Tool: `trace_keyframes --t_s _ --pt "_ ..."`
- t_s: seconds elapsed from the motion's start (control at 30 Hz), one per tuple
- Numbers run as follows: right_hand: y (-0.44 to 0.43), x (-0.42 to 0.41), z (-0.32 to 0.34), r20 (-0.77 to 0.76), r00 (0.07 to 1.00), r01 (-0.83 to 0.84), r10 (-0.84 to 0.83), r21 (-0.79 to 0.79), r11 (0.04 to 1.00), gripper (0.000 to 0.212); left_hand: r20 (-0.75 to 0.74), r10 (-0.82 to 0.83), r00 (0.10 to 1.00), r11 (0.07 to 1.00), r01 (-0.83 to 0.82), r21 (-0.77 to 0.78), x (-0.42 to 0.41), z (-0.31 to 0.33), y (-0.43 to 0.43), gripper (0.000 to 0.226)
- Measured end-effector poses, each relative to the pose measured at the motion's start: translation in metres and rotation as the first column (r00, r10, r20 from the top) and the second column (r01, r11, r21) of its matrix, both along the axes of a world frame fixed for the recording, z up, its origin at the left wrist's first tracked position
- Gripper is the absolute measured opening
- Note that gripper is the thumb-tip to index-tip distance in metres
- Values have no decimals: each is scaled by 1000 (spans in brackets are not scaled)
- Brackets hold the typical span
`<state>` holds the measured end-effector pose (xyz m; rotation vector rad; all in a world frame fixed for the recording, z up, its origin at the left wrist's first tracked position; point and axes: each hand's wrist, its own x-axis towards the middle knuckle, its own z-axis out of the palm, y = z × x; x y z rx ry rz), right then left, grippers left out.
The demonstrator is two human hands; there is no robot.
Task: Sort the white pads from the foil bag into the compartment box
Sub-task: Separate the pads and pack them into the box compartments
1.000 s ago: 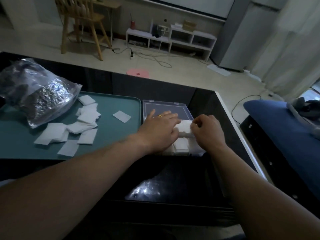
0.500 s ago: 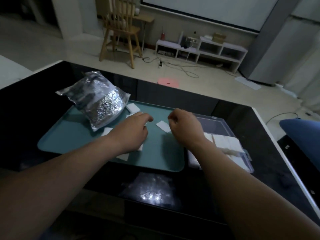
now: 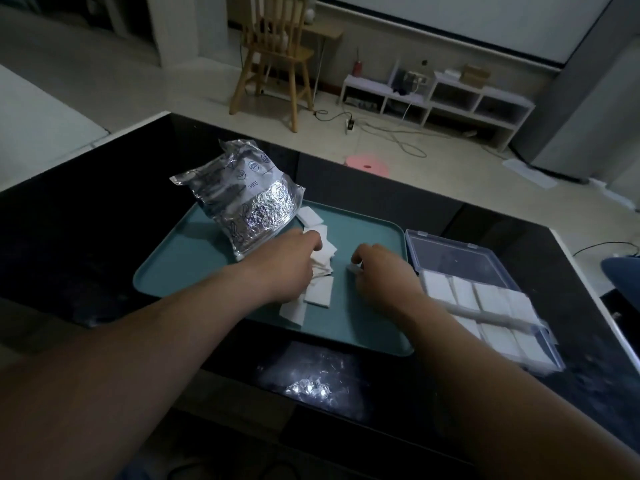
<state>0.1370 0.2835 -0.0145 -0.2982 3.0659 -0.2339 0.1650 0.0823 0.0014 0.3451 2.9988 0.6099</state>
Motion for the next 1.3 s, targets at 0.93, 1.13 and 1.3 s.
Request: trace_keyframes --t_s 0.93,1.13,1.3 --pt "-64 -19 -12 -85 995 -69 59 -130 989 30 657 194 729 85 -679 729 1 -1 -5 13" --pt "-44 -17 -2 -167 986 -24 -18 -244 970 23 644 181 743 95 -665 741 2 3 -1 15" --pt "-25 -4 34 -94 976 92 -196 -640 763 20 613 58 788 38 -615 788 3 14 6 17"
